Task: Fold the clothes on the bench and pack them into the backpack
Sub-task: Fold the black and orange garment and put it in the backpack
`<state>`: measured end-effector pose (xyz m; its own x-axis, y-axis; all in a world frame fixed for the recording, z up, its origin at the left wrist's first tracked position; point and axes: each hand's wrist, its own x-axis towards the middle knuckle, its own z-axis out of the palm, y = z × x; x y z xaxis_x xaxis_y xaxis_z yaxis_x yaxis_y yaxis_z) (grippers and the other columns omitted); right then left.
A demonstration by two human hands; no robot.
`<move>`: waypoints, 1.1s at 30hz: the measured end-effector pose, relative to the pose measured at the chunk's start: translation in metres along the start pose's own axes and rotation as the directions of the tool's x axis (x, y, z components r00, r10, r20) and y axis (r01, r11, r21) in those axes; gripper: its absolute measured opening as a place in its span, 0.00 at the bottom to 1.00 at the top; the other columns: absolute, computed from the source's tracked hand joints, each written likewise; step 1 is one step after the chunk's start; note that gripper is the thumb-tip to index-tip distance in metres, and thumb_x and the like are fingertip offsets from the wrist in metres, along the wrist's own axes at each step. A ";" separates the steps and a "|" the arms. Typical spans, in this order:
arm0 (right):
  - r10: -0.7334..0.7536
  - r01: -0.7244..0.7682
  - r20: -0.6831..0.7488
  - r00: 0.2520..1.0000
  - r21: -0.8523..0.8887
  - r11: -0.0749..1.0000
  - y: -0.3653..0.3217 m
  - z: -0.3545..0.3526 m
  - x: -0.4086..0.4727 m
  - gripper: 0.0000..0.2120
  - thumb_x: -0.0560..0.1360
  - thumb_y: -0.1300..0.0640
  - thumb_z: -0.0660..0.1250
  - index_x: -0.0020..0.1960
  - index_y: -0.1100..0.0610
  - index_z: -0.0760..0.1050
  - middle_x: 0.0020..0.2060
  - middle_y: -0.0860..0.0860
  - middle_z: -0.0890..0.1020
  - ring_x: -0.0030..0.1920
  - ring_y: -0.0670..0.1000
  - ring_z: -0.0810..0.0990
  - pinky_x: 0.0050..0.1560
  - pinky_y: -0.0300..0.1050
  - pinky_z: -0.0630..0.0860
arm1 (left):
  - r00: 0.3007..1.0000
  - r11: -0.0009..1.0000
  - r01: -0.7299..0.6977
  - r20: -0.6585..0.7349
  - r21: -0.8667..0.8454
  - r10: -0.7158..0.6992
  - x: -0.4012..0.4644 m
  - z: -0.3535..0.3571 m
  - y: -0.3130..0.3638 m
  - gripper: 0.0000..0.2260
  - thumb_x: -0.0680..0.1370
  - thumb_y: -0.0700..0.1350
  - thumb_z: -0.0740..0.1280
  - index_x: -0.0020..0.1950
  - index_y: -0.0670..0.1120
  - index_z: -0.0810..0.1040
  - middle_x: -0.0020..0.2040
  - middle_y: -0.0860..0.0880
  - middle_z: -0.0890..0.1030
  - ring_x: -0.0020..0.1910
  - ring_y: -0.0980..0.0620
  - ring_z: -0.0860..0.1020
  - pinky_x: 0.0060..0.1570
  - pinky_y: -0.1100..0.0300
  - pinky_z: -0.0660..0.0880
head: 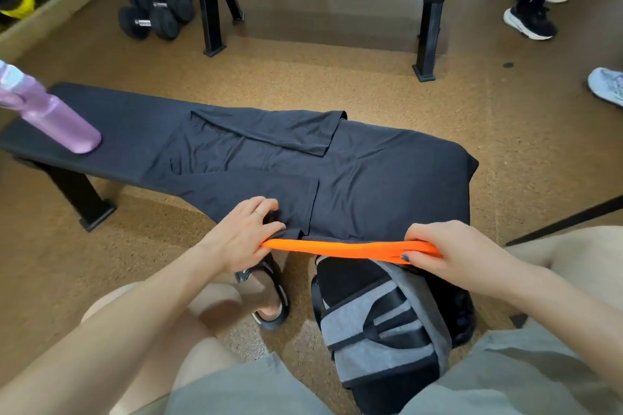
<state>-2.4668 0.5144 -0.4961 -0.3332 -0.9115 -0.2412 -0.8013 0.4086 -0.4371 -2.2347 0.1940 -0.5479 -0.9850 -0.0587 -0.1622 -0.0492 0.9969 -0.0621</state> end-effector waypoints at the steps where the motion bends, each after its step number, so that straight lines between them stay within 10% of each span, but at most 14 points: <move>1: 0.001 -0.001 0.016 1.000 0.007 1.000 0.001 -0.001 0.001 0.10 0.77 0.41 0.65 0.45 0.46 0.73 0.36 0.42 0.79 0.39 0.44 0.78 0.40 0.44 0.75 | 1.000 1.000 0.010 0.005 -0.014 -0.010 0.000 -0.003 -0.003 0.17 0.75 0.53 0.61 0.61 0.52 0.80 0.59 0.48 0.73 0.58 0.45 0.73 0.60 0.51 0.72; 7: -0.007 0.017 0.104 0.995 -0.096 0.995 0.005 -0.005 0.004 0.04 0.73 0.50 0.64 0.41 0.46 0.70 0.35 0.43 0.77 0.37 0.44 0.75 0.38 0.45 0.74 | 0.987 0.990 -0.011 0.155 -0.139 0.033 -0.006 -0.009 -0.014 0.04 0.79 0.44 0.62 0.53 0.51 0.74 0.46 0.54 0.76 0.44 0.49 0.76 0.43 0.53 0.73; 16: 0.170 -0.177 0.049 0.984 0.307 0.935 0.038 -0.037 0.037 0.12 0.73 0.51 0.75 0.37 0.52 0.74 0.28 0.43 0.74 0.29 0.42 0.71 0.34 0.42 0.65 | 0.958 0.780 0.268 0.066 -0.566 -0.281 0.013 -0.036 -0.036 0.13 0.78 0.34 0.58 0.54 0.50 0.73 0.47 0.51 0.78 0.43 0.56 0.73 0.44 0.64 0.68; 25: 0.316 -0.327 0.083 0.945 0.245 0.913 0.073 -0.039 0.077 0.09 0.70 0.51 0.78 0.44 0.52 0.78 0.39 0.48 0.83 0.42 0.50 0.80 0.48 0.50 0.75 | 0.851 0.600 0.444 0.104 -0.665 -0.515 0.044 -0.026 -0.064 0.06 0.82 0.48 0.65 0.58 0.53 0.77 0.58 0.55 0.80 0.59 0.53 0.77 0.60 0.52 0.73; 33: 0.354 -0.374 0.124 0.927 0.227 0.899 0.084 -0.026 0.075 0.10 0.71 0.50 0.77 0.45 0.52 0.77 0.39 0.49 0.84 0.42 0.51 0.79 0.45 0.46 0.74 | 0.823 0.573 0.507 0.165 -0.644 -0.543 0.048 -0.013 -0.062 0.08 0.81 0.54 0.66 0.53 0.51 0.78 0.49 0.53 0.81 0.49 0.52 0.77 0.47 0.56 0.71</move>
<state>-2.5720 0.4795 -0.5286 -0.5307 -0.6944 -0.4861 -0.4834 0.7190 -0.4994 -2.2814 0.1298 -0.5394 -0.7571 -0.5984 -0.2621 -0.6339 0.5759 0.5162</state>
